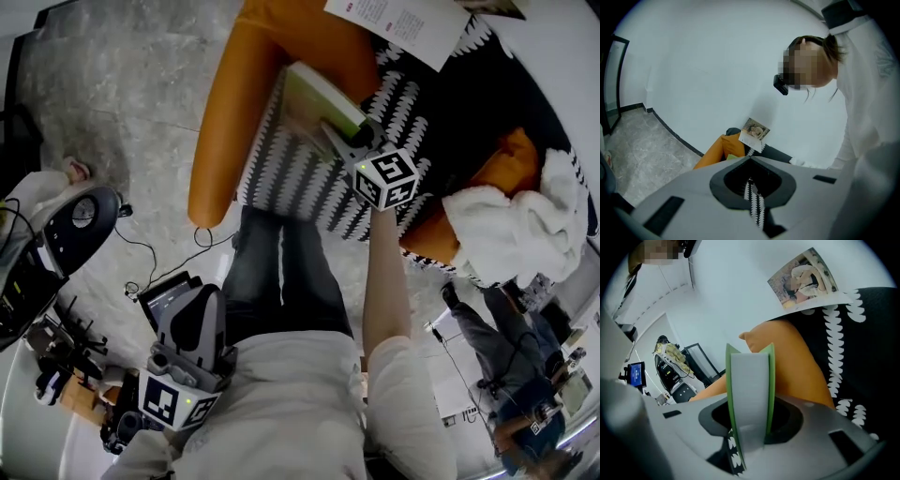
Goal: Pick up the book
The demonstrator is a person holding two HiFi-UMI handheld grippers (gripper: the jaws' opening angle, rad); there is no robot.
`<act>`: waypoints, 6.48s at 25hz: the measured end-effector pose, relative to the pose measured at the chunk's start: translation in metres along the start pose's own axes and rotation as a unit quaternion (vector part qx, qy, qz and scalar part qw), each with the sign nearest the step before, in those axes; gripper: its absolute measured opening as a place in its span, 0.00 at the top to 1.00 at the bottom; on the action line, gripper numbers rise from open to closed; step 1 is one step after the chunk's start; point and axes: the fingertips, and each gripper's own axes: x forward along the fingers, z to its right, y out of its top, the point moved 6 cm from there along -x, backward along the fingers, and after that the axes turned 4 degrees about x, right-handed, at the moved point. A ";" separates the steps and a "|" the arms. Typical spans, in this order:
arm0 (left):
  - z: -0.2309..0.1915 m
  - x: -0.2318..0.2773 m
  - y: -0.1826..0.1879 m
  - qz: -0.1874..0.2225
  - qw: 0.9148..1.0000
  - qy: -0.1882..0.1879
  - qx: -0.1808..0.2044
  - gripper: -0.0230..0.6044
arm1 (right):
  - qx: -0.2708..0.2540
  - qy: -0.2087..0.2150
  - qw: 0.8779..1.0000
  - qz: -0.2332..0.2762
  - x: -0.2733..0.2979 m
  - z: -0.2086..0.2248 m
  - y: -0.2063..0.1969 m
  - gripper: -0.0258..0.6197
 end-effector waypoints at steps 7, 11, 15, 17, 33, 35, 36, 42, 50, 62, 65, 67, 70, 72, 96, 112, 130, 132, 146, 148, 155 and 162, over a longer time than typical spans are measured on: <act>0.001 -0.004 0.040 0.046 0.998 -0.017 0.034 0.95 | 0.029 -0.035 0.999 0.028 -0.024 -0.028 0.021 0.73; 0.006 -0.009 0.062 0.067 0.996 -0.027 0.050 0.95 | 0.083 -0.055 0.993 0.068 -0.046 -0.045 0.030 0.74; 0.010 -0.011 0.079 0.077 0.994 -0.031 0.066 0.95 | 0.112 -0.094 0.984 0.099 -0.072 -0.056 0.042 0.73; 0.013 -0.013 0.087 0.080 0.994 -0.036 0.068 0.95 | 0.116 -0.118 0.980 0.108 -0.087 -0.063 0.046 0.73; 0.061 -0.029 0.151 0.146 0.979 -0.117 0.079 0.95 | 0.131 -0.226 0.949 0.175 -0.225 -0.141 0.086 0.73; 0.065 -0.027 0.159 0.155 0.977 -0.121 0.080 0.95 | 0.118 -0.228 0.948 0.187 -0.235 -0.150 0.096 0.73; 0.067 -0.026 0.163 0.158 0.976 -0.122 0.083 0.95 | 0.112 -0.228 0.947 0.195 -0.241 -0.154 0.102 0.74; 0.077 -0.030 0.174 0.177 0.972 -0.121 0.091 0.95 | 0.063 -0.238 0.942 0.228 -0.279 -0.185 0.134 0.73; 0.084 -0.031 0.185 0.192 0.966 -0.134 0.111 0.95 | 0.024 -0.249 0.930 0.270 -0.312 -0.227 0.166 0.74; 0.091 -0.050 0.207 0.223 0.949 -0.148 0.168 0.95 | -0.071 -0.248 0.934 0.248 -0.329 -0.290 0.179 0.73; 0.085 -0.054 0.206 0.224 0.949 -0.139 0.173 0.95 | -0.087 -0.248 0.935 0.239 -0.329 -0.294 0.176 0.73; 0.079 -0.058 0.204 0.224 0.950 -0.133 0.174 0.95 | -0.099 -0.248 0.935 0.235 -0.328 -0.297 0.173 0.73; 0.070 -0.065 0.203 0.220 0.951 -0.123 0.178 0.95 | -0.113 -0.249 0.934 0.228 -0.327 -0.303 0.169 0.73; 0.064 -0.068 0.203 0.217 0.951 -0.116 0.186 0.95 | -0.109 -0.250 0.935 0.227 -0.325 -0.304 0.165 0.73; 0.066 -0.074 0.186 0.203 0.955 -0.111 0.185 0.95 | -0.081 -0.243 0.944 0.205 -0.321 -0.305 0.141 0.73; 0.059 -0.067 0.199 0.208 0.955 -0.110 0.183 0.95 | -0.079 -0.252 0.941 0.209 -0.319 -0.300 0.151 0.73; 0.043 -0.051 0.216 0.220 0.955 -0.096 0.175 0.95 | -0.090 -0.252 0.942 0.203 -0.304 -0.283 0.174 0.73; 0.043 -0.048 0.217 0.221 0.955 -0.094 0.175 0.95 | -0.090 -0.252 0.942 0.203 -0.303 -0.280 0.177 0.73; 0.046 -0.037 0.224 0.226 0.954 -0.094 0.174 0.95 | -0.089 -0.250 0.941 0.209 -0.305 -0.268 0.187 0.73; 0.047 -0.039 0.224 0.229 0.953 -0.095 0.175 0.95 | -0.091 -0.250 0.940 0.211 -0.306 -0.269 0.187 0.73; 0.049 -0.046 0.220 0.233 0.952 -0.093 0.175 0.95 | -0.094 -0.246 0.941 0.213 -0.309 -0.274 0.183 0.73; 0.053 -0.051 0.219 0.236 0.950 -0.098 0.178 0.95 | -0.094 -0.247 0.940 0.216 -0.313 -0.278 0.180 0.73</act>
